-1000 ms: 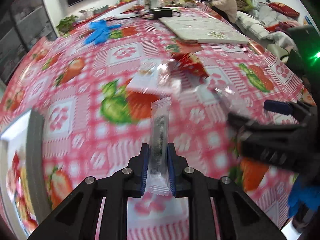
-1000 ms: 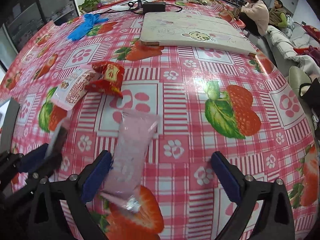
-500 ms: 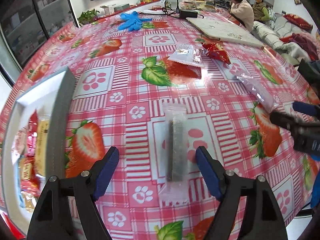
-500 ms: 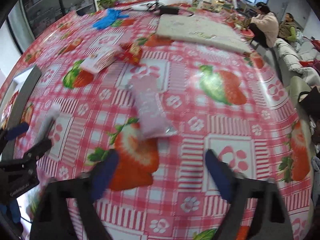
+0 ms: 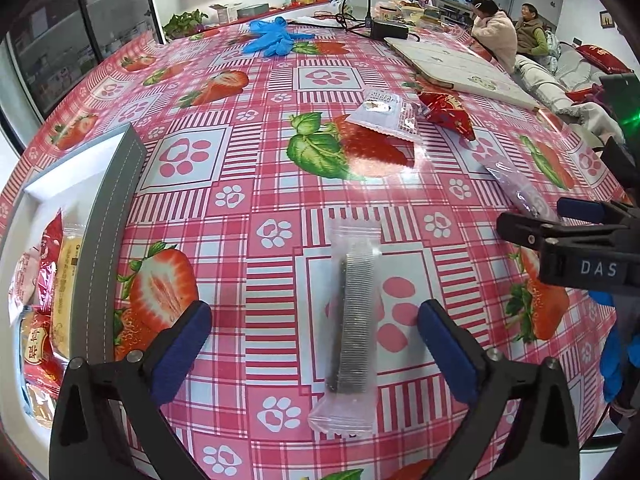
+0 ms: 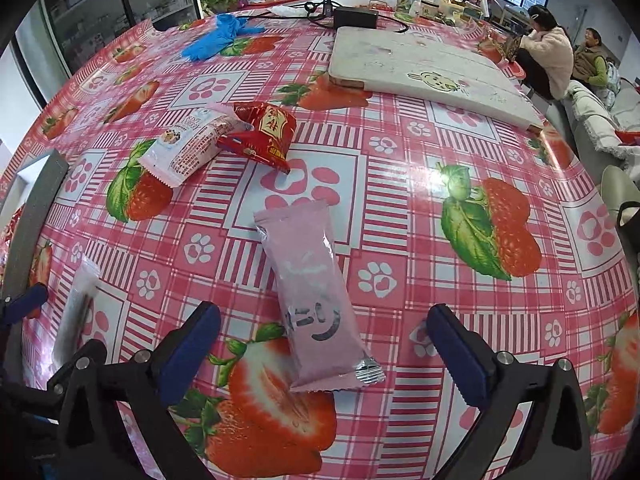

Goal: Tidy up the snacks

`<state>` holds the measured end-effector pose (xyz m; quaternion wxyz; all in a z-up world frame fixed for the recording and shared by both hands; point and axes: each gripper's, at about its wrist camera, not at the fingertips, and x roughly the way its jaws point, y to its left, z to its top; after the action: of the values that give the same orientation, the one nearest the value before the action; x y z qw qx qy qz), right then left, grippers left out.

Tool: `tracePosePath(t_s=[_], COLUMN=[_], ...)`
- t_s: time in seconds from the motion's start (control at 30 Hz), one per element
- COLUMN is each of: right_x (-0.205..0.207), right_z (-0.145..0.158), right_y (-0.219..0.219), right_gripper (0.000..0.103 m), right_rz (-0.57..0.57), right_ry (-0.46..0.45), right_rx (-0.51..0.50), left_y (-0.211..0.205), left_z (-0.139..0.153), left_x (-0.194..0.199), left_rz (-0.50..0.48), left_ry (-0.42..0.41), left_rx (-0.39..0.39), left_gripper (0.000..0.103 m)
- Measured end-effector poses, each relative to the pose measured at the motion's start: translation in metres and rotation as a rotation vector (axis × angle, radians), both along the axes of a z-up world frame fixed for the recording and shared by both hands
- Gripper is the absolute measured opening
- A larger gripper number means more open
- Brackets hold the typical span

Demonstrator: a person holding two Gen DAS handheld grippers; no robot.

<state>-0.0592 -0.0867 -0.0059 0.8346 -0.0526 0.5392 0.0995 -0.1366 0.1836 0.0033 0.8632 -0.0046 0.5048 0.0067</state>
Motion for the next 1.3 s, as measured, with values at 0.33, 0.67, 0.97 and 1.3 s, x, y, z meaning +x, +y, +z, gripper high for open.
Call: tracePosePath(t_s=[0.33, 0.67, 0.97, 1.3], right_x=[0.006, -0.005, -0.018, -0.018], right_z=[-0.003, -0.004, -0.004, -0.004], right_y=[0.002, -0.001, -0.004, -0.004], right_gripper=[0.103, 0.103, 0.103, 0.103], right_rz=[0.009, 0.011, 0.002, -0.003], right_ry=[0.023, -0.054, -0.137, -0.15], right_rx=[-0.007, 0.01, 0.029, 0.032], left_y=[0.0, -0.001, -0.002, -0.002], left_z=[0.0, -0.002, -0.001, -0.001], left_x=[0.0, -0.003, -0.003, -0.003], left_rz=[-0.005, -0.014, -0.007, -0.009], left_ry=[-0.004, -0.088, -0.104, -0.103], left_rx=[0.0, 0.0, -0.001, -0.001], left_gripper=[0.103, 0.103, 0.103, 0.103])
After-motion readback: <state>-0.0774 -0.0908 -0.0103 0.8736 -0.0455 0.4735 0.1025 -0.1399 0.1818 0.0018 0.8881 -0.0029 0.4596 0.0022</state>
